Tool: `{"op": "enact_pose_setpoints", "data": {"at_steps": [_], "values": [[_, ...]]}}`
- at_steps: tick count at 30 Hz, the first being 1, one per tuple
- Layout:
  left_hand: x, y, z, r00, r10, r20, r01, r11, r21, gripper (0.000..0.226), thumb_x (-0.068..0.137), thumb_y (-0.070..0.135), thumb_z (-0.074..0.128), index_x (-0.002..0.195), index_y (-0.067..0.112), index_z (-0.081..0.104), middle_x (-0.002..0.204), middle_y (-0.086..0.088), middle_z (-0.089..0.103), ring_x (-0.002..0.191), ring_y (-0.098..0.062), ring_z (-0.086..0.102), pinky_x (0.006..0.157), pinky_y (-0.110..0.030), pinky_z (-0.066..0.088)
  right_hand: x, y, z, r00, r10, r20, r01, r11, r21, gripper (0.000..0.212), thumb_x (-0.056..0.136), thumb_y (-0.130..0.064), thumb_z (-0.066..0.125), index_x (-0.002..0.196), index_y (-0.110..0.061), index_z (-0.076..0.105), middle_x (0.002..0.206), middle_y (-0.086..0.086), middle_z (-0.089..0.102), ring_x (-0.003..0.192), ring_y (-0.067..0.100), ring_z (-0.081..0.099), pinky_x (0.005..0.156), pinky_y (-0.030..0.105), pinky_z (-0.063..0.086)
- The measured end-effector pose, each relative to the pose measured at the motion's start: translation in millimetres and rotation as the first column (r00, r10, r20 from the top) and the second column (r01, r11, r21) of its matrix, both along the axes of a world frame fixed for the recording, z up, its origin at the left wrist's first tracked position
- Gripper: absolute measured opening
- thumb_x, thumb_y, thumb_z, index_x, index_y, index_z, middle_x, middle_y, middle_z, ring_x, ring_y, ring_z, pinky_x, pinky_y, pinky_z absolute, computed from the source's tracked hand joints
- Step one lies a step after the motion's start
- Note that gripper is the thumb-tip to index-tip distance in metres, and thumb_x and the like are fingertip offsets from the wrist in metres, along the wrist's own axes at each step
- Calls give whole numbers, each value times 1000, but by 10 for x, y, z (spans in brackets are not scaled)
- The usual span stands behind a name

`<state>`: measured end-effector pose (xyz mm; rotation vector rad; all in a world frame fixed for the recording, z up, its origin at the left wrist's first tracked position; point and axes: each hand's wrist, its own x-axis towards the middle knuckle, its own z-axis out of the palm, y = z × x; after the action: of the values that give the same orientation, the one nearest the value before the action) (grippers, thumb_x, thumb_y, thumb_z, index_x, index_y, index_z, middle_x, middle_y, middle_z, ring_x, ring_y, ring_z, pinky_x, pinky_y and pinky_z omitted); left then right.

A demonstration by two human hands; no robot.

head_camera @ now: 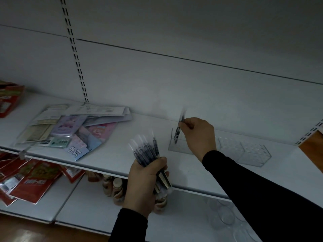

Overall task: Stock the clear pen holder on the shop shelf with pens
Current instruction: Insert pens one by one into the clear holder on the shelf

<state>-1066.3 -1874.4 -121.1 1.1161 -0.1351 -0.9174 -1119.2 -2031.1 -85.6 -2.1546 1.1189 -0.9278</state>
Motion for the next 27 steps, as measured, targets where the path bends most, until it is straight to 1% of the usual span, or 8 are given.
{"op": "enact_pose_setpoints", "data": {"at_steps": [4,8,10,12,15,18,24,27], "values": [[-11,6,12,1000,-13,-2,13,1000,9,5,84,9,68,86,10,63,65,-5,63,54,-14,64,53,-31,52,5,4,-25,1000,-5,1,5,1000,27,20,94,-25,60,93,-10,73,77,-7,61,73,6,56,64,9,37],[-16,-2,9,1000,-7,10,7,1000,10,4,84,6,66,84,8,63,67,-10,63,55,-18,64,56,-32,53,-46,42,-37,997,-25,75,22,999,39,15,92,-28,64,82,-17,68,73,-16,61,68,-1,56,60,0,38],[-21,-14,-9,1000,-8,3,8,1000,22,4,84,6,67,85,8,63,68,-11,65,59,-20,65,59,-34,54,-90,98,-35,996,-21,85,15,997,76,21,91,-33,64,77,-18,66,71,-13,64,67,0,59,63,7,42],[-30,-26,-17,1000,-19,-15,19,1000,24,5,83,8,67,86,9,64,68,-11,67,62,-21,65,63,-37,53,-133,176,-37,995,81,63,-92,976,199,26,89,-40,64,76,-19,69,70,-8,69,67,6,65,67,18,51],[-62,-32,-15,999,-51,-15,51,998,28,8,83,10,67,90,13,66,69,-9,69,66,-22,66,57,-34,52,-171,320,-63,948,315,54,-305,841,447,26,88,-43,64,86,-19,73,80,-3,74,76,12,70,73,28,59],[-97,-20,11,996,-84,9,84,996,35,9,82,11,67,88,18,71,74,-11,71,70,-25,66,59,-39,53,-193,379,-118,909,415,30,-380,800,464,22,89,-37,67,87,-16,74,80,-2,73,74,9,68,71,25,57],[-88,-23,5,999,-34,21,32,997,74,10,81,5,65,91,7,67,73,-15,69,70,-27,65,56,-37,54,-220,372,-46,925,346,159,-379,786,488,12,89,-26,69,79,-20,73,70,-4,71,68,8,65,69,22,57],[-71,-23,3,1000,-6,24,4,996,89,5,80,3,64,84,5,64,72,-16,65,64,-25,63,67,-53,53,-238,312,64,931,249,267,-347,830,436,11,87,-21,71,77,-19,74,69,-2,72,67,10,65,73,24,58]]}}
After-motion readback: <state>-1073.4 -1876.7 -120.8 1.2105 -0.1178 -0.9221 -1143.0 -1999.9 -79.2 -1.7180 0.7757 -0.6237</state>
